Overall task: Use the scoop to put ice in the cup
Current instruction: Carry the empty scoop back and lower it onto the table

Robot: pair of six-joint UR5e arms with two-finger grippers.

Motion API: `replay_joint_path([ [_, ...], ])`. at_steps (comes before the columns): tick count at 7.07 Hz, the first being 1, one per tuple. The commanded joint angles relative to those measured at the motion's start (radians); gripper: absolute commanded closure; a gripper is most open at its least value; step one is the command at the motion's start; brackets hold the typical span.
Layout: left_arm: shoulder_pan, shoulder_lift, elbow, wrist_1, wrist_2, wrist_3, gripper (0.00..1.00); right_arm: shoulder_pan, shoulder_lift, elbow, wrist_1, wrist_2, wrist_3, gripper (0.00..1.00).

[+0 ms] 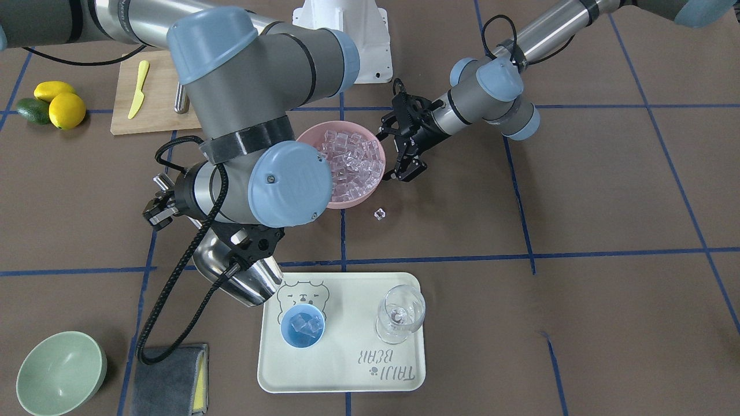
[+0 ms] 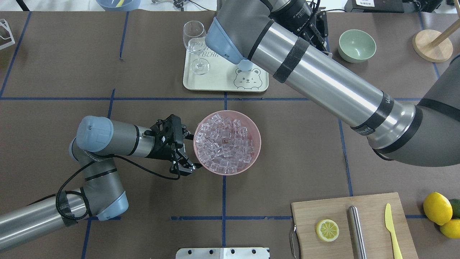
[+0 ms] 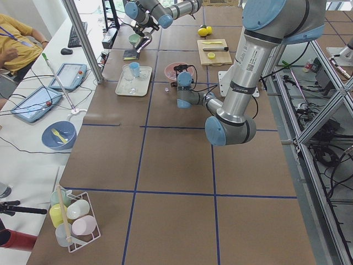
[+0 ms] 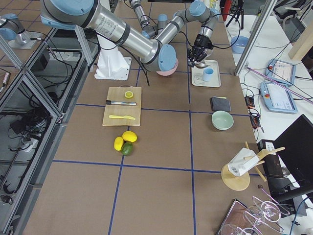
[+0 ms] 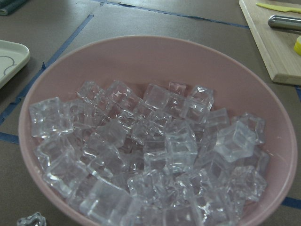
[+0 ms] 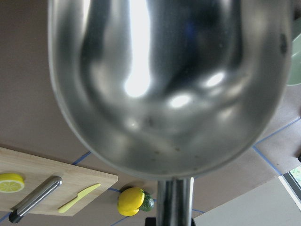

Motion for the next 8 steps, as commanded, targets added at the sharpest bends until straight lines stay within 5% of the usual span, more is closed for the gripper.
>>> replay_joint_path([
  [1, -0.003, 0.002, 0.0, 0.0, 0.0, 0.002, 0.01, 0.042, -0.008, 0.014, -0.004, 0.094, 0.02, 1.0],
  [3, -0.007, 0.008, 0.0, 0.0, -0.002, 0.005, 0.01, 0.076, -0.058, 0.078, -0.009, 0.162, 0.098, 1.0],
  [7, -0.015, 0.011, 0.0, 0.0, -0.002, 0.008, 0.0, 0.092, -0.502, 0.747, -0.003, 0.244, 0.425, 1.0],
  [8, -0.015, 0.011, 0.0, 0.0, -0.002, 0.008, 0.0, 0.084, -0.566, 0.833, -0.003, 0.254, 0.502, 1.0],
])
